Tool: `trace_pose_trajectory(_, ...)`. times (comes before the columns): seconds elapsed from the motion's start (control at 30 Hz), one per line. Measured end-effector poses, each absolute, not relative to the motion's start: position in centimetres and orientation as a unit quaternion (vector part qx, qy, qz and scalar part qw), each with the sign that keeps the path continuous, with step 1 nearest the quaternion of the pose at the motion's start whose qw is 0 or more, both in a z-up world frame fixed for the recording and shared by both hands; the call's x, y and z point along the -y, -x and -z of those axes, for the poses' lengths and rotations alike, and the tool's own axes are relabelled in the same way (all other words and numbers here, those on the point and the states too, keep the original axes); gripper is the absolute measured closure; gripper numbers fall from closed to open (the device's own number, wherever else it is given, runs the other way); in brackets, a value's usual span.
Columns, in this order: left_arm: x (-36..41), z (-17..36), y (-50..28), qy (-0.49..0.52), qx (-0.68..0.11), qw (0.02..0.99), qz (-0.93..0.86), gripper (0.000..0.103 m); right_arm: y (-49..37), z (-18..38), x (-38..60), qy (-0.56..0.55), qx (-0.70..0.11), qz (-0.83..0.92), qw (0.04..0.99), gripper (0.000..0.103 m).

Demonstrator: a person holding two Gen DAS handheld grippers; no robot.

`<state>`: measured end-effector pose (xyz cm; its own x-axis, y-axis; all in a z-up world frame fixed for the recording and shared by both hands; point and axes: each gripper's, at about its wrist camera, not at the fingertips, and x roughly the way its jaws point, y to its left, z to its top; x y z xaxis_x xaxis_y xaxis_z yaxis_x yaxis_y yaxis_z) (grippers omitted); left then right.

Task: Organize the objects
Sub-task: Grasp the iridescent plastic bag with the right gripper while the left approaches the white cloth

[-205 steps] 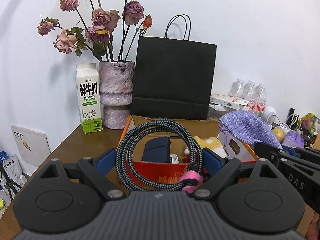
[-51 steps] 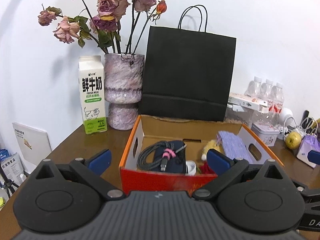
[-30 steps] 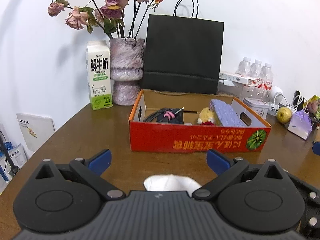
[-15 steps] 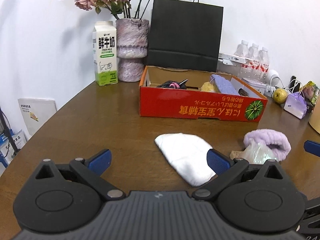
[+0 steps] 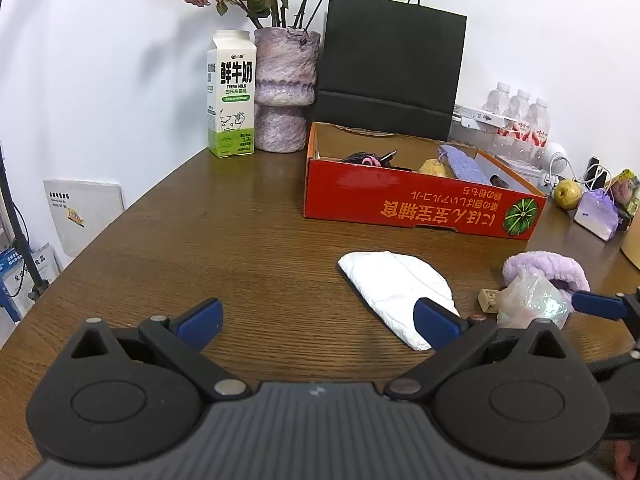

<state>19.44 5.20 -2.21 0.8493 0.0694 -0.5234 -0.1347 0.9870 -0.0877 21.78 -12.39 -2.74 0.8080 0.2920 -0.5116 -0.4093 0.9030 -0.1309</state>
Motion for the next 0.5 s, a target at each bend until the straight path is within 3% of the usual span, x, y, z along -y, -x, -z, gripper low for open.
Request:
trace_pose_trajectory(0.1,-5.2,2.3,-19.5,0.061,-0.272,0.959,-0.053,0.000,-22.3,2.8,11.5,0.126,-0.245,-0.177,0.945,0.007)
trace_pose_trajectory(0.2,-5.2,2.3,-19.4,0.060,-0.271,0.959,-0.052,0.000,-22.9,2.9,11.1,0.128,-0.252,-0.172,0.944,0.017)
trace_pose_trajectory(0.33,-5.2,2.4,-19.4,0.059,-0.273,0.959,-0.052,0.000,-23.8,3.0,11.3,0.119,-0.269,-0.177,0.939,0.052)
trace_pose_trajectory(0.5,-5.2,2.5,-19.4,0.059,-0.276,0.958,-0.054,0.000,-23.5,2.9,11.4,0.112,-0.261,-0.186,0.941,0.059)
